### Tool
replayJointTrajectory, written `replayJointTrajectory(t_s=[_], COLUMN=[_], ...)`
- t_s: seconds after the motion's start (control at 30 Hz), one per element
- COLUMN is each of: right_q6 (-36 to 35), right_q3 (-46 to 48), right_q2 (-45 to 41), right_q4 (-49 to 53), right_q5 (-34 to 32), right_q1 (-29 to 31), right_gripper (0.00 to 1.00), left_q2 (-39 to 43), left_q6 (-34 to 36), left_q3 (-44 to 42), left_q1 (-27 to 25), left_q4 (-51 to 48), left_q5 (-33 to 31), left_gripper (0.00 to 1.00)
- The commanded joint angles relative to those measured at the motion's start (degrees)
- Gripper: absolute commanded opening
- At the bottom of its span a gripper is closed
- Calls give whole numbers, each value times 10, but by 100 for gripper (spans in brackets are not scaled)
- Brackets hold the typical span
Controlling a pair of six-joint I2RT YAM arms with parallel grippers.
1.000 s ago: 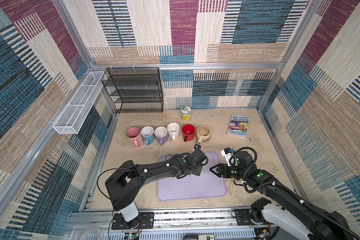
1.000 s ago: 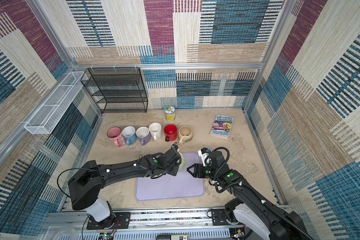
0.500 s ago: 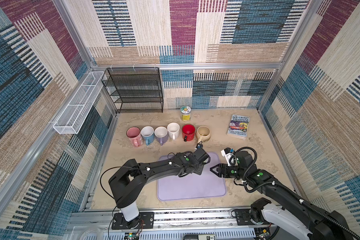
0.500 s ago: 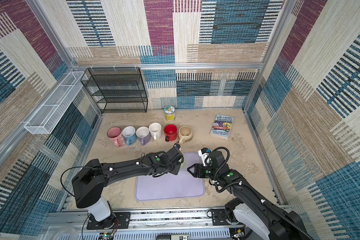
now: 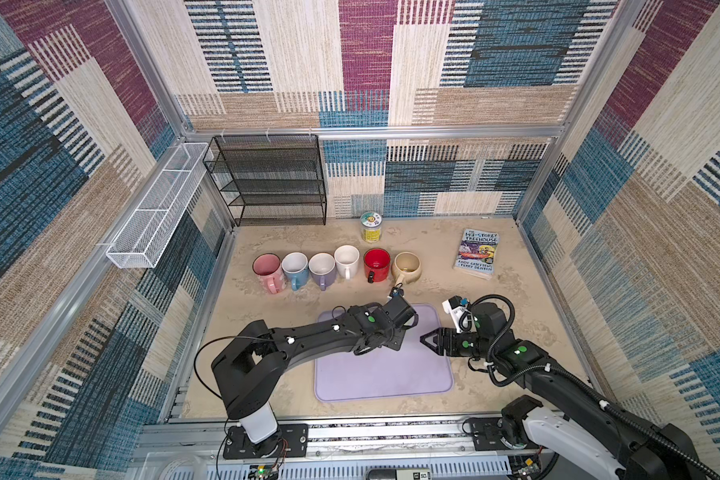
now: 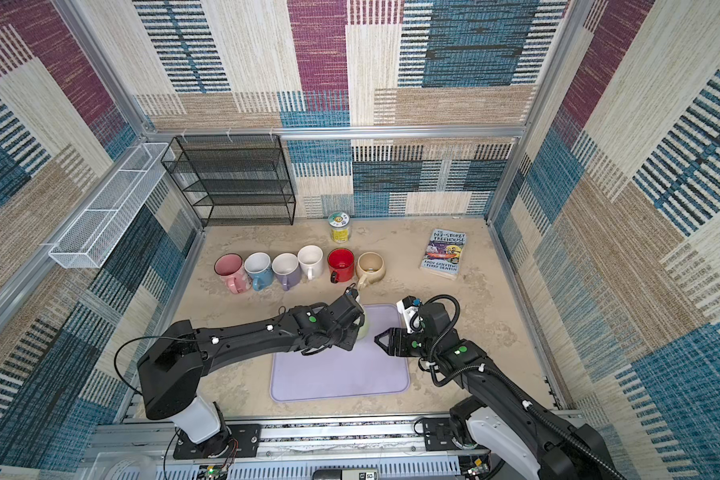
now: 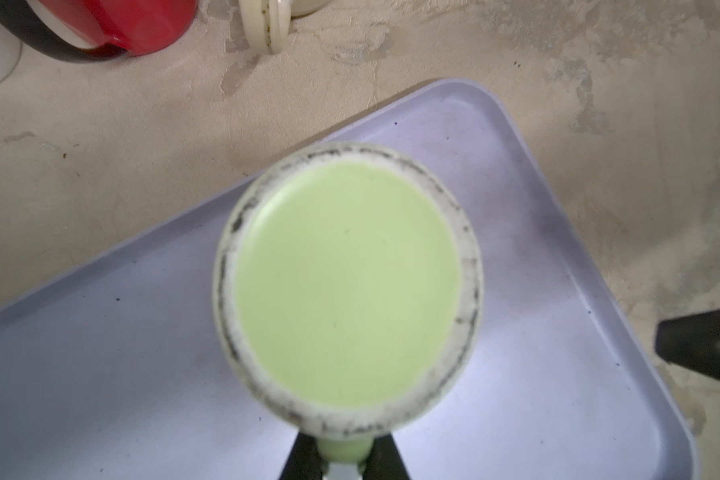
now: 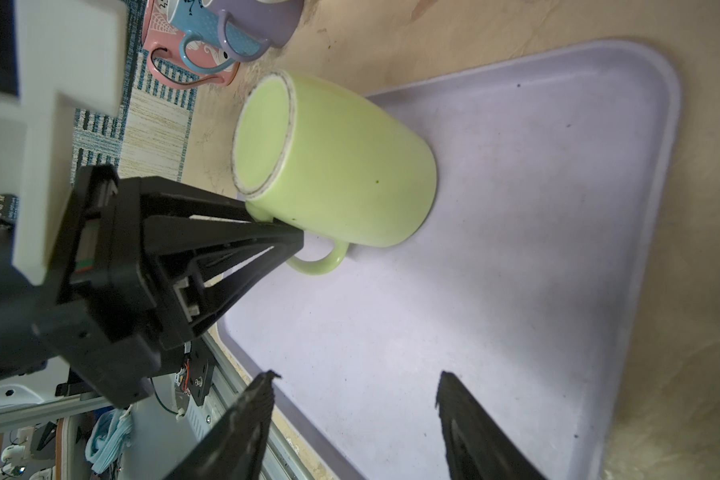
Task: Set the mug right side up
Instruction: 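Grasp the green mug's rim with the left gripper above the tray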
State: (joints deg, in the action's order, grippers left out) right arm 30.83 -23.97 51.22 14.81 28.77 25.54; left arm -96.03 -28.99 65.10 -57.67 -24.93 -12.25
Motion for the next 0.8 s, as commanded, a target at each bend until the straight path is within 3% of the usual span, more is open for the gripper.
replayJointTrajectory(t_s=[0.0,0.43,0.77], right_q6=[4,30,111], right_q3=[-2,31,109], right_q2=[-5,-29,-45], right_q4=[-22,-101,-263], right_q5=[19,101,175], right_q1=[0,0,-3], right_gripper=[66,76,80], left_q2=[23,126,221], left_q6=[20,-10,-66], left_q3=[-7,-100,-209], left_q1=[1,41,116], left_q4=[24,144,316], left_q5=[-13,69,203], left_gripper=[0,0,0])
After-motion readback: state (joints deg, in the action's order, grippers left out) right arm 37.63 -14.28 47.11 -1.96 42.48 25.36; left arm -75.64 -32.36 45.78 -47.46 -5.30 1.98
